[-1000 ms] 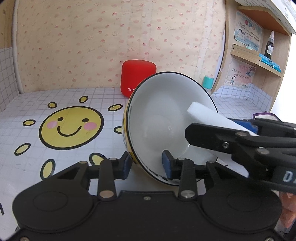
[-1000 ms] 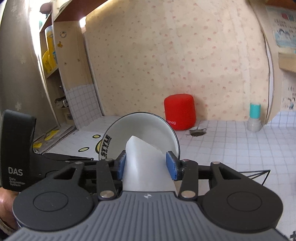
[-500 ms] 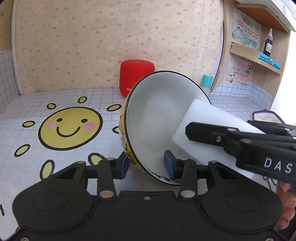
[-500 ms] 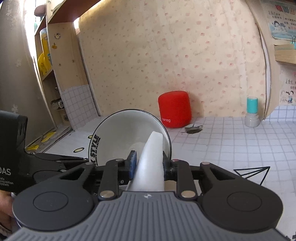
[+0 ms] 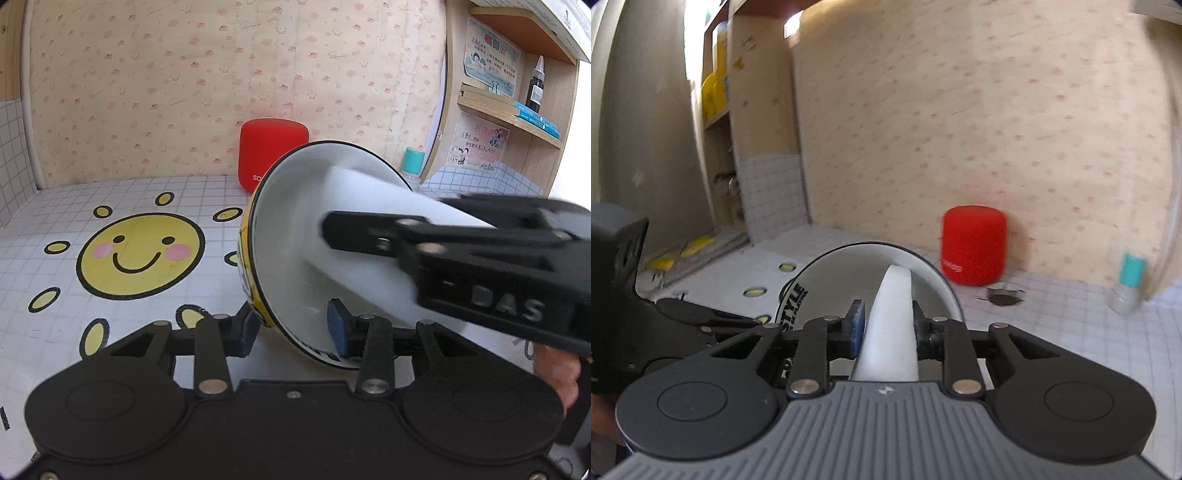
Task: Clean bowl
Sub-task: 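Roll the right gripper and press the white sponge deeper into the bowl, then turn the bowl with the left gripper while the right gripper scrubs the bowl bottom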
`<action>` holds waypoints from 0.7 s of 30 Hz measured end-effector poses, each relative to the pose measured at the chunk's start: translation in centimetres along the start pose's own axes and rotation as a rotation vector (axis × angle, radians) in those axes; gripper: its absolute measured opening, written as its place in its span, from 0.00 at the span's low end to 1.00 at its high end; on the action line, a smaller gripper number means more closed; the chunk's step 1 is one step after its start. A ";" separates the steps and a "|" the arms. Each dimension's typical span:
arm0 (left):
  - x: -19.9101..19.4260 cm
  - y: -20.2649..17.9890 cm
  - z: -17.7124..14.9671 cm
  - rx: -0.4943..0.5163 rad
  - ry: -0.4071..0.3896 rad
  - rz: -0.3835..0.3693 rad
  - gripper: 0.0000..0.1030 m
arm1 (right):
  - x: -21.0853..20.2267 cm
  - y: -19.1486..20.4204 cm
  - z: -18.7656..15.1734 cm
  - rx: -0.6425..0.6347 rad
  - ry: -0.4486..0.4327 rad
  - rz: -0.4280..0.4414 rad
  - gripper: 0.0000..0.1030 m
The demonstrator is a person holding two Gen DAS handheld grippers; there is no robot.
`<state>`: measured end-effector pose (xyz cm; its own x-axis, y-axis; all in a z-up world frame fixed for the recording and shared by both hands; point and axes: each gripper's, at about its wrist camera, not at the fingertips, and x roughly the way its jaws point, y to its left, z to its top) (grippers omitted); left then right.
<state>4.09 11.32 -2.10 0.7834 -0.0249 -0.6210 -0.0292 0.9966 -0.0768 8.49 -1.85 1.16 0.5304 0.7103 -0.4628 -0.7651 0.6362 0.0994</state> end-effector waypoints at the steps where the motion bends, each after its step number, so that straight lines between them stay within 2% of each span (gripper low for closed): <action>1: 0.0 0.0 0.0 0.001 0.000 0.001 0.42 | 0.1 0.0 0.1 -0.014 0.004 0.008 0.25; 4: -0.1 -0.1 0.0 0.008 0.001 0.009 0.44 | 0.5 -0.1 0.3 -0.056 0.016 0.034 0.22; 14: -0.1 -0.2 0.0 0.012 0.001 0.013 0.44 | 1.8 -0.3 1.2 -0.196 0.054 0.118 0.21; 16: 0.0 -0.6 0.0 0.017 0.003 0.015 0.48 | 2.1 -0.4 1.4 -0.224 0.062 0.135 0.21; 21: -0.1 -1.0 -0.1 0.025 0.003 0.026 0.49 | 2.5 0.1 0.9 -0.259 0.087 0.159 0.21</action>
<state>4.03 10.27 -2.02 0.7807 0.0010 -0.6250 -0.0342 0.9986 -0.0411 10.12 0.30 0.81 0.3715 0.7592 -0.5344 -0.9096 0.4130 -0.0457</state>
